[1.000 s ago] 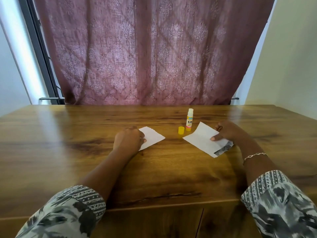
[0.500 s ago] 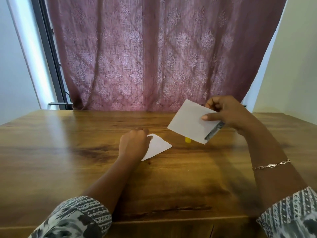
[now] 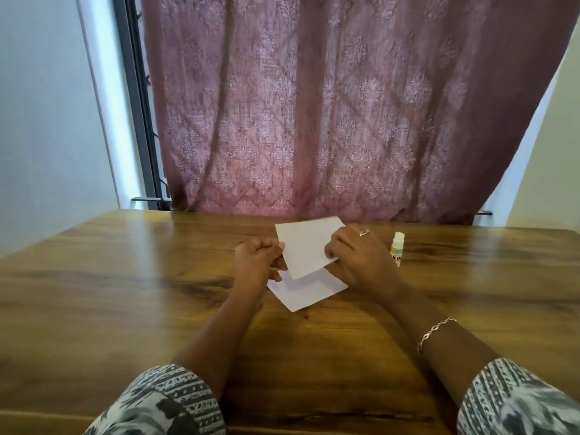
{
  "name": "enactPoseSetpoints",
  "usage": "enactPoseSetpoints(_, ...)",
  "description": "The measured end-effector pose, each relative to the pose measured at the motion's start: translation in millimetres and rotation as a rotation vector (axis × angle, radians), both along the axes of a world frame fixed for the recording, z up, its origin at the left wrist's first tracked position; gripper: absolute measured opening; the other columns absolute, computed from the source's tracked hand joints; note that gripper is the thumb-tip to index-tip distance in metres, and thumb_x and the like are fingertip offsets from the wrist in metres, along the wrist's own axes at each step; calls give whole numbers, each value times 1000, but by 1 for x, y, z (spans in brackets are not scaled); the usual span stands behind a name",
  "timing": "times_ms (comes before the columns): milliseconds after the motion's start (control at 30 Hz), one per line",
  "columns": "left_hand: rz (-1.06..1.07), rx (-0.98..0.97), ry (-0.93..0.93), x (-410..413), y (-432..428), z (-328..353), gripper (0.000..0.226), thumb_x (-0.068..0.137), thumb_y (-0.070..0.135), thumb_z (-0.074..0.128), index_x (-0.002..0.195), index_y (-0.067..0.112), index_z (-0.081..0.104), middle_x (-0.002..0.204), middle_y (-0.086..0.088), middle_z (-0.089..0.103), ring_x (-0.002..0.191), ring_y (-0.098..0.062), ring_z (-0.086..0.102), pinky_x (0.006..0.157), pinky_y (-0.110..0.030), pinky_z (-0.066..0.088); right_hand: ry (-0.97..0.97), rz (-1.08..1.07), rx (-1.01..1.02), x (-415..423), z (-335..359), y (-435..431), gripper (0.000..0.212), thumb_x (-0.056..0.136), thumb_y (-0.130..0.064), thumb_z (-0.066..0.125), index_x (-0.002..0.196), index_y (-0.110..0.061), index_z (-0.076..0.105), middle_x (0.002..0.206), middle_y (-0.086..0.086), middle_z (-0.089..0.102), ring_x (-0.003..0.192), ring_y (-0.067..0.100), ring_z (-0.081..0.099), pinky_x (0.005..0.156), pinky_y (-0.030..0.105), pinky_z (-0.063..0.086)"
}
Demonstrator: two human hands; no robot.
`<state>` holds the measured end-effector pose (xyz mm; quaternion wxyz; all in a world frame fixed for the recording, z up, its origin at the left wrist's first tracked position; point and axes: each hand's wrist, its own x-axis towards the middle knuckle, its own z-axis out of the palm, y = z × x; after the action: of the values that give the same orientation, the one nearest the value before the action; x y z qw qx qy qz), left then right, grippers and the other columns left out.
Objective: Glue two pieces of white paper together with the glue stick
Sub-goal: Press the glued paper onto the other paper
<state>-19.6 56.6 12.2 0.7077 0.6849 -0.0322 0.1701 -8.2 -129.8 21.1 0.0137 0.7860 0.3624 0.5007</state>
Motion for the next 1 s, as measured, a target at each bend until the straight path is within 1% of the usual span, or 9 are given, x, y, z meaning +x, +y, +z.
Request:
enactPoseSetpoints(167,7,-1,6,3,0,0,16,87,4,56,73,9,60,68,-6,64,42,-4,59,37,-15,46,171,-46,80,-4,-1,-4,17,60,-5,59,75,-13,60,78,6,65,66,23,60,56,27,45)
enactPoseSetpoints(367,51,32,1,4,3,-2,18,87,4,56,71,12,59,67,-6,64,46,-8,58,37,-15,46,399,35,757,-2,-1,-15,26,81,10,46,94,-6,62,97,10,62,87,17,56,72,24,46)
enactPoseSetpoints(467,10,86,10,4,1,-3,18,86,5,58,70,13,58,65,-5,63,42,-5,56,36,-14,43,602,131,1040,0,-2,-23,17,90,-6,48,99,-10,62,97,7,64,93,19,60,84,35,51)
enactPoseSetpoints(567,-56,142,27,4,-1,-5,15,86,8,59,72,13,59,67,-3,63,42,-4,57,38,-15,44,793,194,1157,3,-5,-27,16,88,-19,53,98,-12,64,98,8,67,94,24,62,87,43,52)
enactPoseSetpoints(667,-125,207,37,4,-3,-6,11,86,9,59,76,13,60,72,-2,66,46,-6,58,40,-17,44,893,217,1186,6,-6,-27,7,85,-11,58,86,-15,64,94,11,67,91,27,62,84,44,52)
enactPoseSetpoints(767,-64,273,20,6,-4,-7,13,87,14,59,74,16,60,73,-1,65,57,-10,60,43,-18,45,900,226,1236,8,-6,-28,16,84,-4,58,75,-16,61,83,10,64,80,25,59,73,36,53)
enactPoseSetpoints(867,250,681,36,9,3,-10,14,86,30,59,83,17,62,83,4,63,88,-20,57,69,-32,46,867,269,1318,7,-3,-31,21,85,0,54,72,-15,58,76,9,59,68,17,54,52,16,48)
enactPoseSetpoints(933,354,1033,179,11,9,-14,36,82,44,60,103,15,57,113,-4,59,111,-25,46,87,-38,41,872,280,1350,6,-2,-31,21,86,-1,54,72,-16,58,73,5,59,67,15,54,49,13,48)
enactPoseSetpoints(1000,319,1239,322,11,12,-15,59,74,60,60,113,16,52,128,-7,50,121,-28,40,94,-42,38,896,281,1346,5,-3,-30,20,86,-1,53,73,-15,58,74,3,61,67,13,55,53,18,50)
